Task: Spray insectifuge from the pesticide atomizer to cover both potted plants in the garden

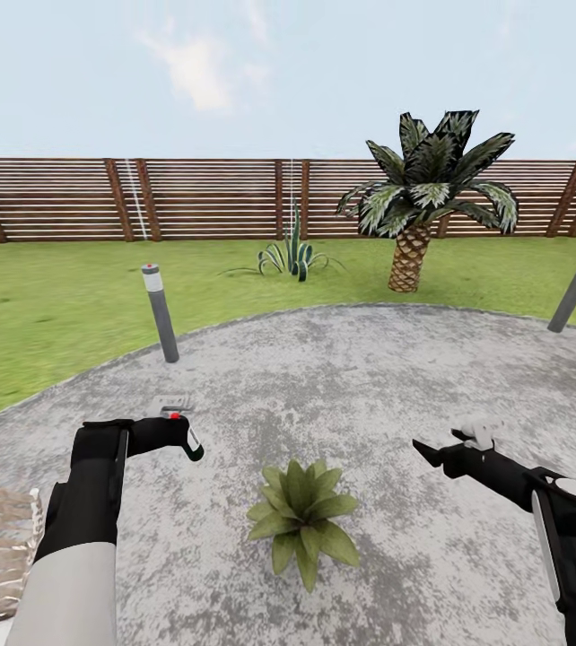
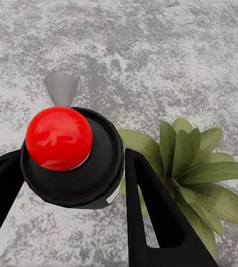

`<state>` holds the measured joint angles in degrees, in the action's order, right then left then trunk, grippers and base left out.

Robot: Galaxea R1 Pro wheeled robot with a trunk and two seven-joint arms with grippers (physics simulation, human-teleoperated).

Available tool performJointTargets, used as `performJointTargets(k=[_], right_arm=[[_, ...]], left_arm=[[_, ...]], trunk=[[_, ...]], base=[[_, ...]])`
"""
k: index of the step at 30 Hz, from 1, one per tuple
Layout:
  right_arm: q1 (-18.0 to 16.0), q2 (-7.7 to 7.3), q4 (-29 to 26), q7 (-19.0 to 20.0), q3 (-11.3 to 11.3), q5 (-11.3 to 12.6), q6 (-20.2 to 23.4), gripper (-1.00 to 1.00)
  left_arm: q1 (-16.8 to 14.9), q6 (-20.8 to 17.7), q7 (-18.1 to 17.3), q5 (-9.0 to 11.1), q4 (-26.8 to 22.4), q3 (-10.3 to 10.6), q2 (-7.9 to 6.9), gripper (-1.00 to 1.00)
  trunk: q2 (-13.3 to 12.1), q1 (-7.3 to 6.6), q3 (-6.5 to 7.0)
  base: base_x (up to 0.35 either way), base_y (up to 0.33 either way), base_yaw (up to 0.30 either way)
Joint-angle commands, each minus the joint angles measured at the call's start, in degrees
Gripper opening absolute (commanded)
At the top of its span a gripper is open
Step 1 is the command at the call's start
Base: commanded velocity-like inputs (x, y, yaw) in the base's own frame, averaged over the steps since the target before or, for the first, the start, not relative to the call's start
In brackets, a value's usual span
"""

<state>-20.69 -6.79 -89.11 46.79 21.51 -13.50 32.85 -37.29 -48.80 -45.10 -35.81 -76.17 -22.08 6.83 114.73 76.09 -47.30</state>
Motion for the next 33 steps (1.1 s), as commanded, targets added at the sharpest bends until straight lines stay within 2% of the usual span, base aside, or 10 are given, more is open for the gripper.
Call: performJointTargets(k=[1,8,17,33], right_arm=[[-0.1,-0.01,-0.1,0.5,0.1,-0.5,0.6,1.0],[-0.1,-0.06,-0.1,0.5,2.1,-0.6,2.5,1.0],[-0.1,-0.06,-0.1,0.5,2.4,-0.6,2.7,1.0],[-0.1,-0.06,-0.1,0.5,2.5,-0.6,2.8,1.0]], left_arm=[[-0.1,-0.2,-0.6,-0.5,-0.1,-0.2,0.06,-1.0],[-0.1,-0.1,-0.7,-0.5,0.2,-0.1,0.09,-1.0],[-0.1,0.0,-0.7,-0.5,0.3,-0.1,0.11,-1.0],[-0.1,-0.1,-0.7,-0.5,0.2,0.0,0.11,-1.0]], trunk=[[0.0,-0.01,-0.06],[0.0,-0.01,-0.06],[0.0,-0.01,-0.05],[0.0,-0.01,0.54]], base=[[0.023,0.0,0.0],[0.219,0.0,0.0],[0.275,0.0,-0.002],[0.045,0.0,-0.11]])
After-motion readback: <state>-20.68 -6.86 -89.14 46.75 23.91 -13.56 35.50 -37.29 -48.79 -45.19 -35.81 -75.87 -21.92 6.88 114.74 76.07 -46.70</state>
